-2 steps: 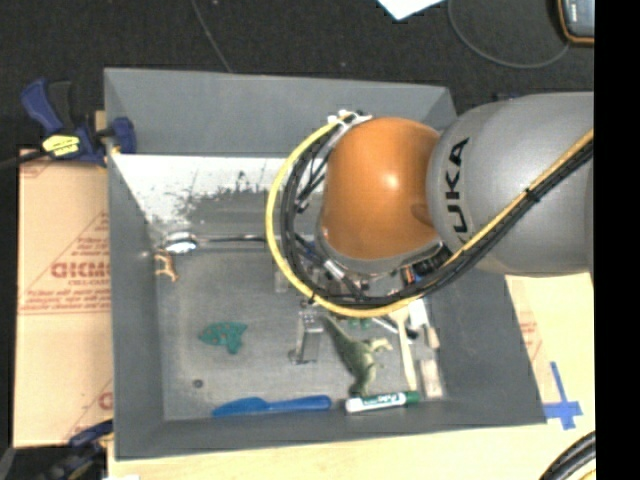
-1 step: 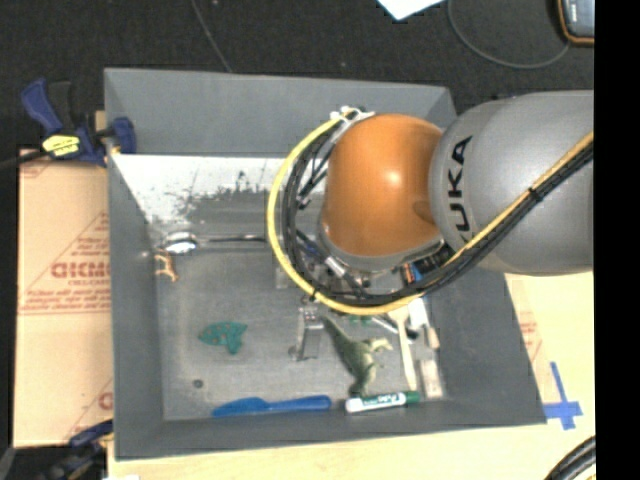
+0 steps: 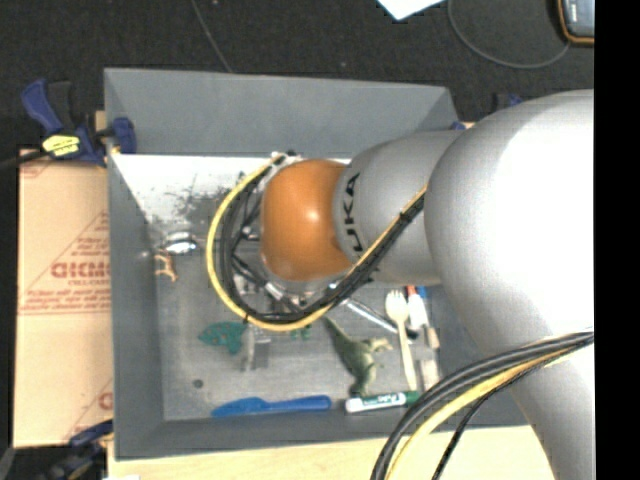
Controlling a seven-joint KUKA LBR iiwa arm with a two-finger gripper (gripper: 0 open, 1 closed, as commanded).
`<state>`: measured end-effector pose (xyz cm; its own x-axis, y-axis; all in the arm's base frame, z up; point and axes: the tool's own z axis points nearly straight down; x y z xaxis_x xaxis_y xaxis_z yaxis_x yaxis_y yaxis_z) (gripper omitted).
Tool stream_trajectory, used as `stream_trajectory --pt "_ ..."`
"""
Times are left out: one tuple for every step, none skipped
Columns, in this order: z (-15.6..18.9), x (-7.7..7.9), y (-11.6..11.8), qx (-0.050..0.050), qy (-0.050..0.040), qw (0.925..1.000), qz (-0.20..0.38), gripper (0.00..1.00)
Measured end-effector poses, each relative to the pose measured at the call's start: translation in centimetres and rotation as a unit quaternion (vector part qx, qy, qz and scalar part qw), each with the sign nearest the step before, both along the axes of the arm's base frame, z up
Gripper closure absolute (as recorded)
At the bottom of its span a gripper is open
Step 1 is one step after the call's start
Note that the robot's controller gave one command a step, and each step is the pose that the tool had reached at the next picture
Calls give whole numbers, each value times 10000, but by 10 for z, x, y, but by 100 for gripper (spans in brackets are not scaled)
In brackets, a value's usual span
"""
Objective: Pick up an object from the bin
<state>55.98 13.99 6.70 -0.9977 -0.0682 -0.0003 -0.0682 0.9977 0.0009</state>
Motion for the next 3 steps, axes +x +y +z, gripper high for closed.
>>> stream_trajectory --pt "80 -12 11 22 -67 9974 -712 0" --pt "32 -2 15 -12 50 10000 83 0" --pt "3 -2 9 29 -71 9956 -932 0"
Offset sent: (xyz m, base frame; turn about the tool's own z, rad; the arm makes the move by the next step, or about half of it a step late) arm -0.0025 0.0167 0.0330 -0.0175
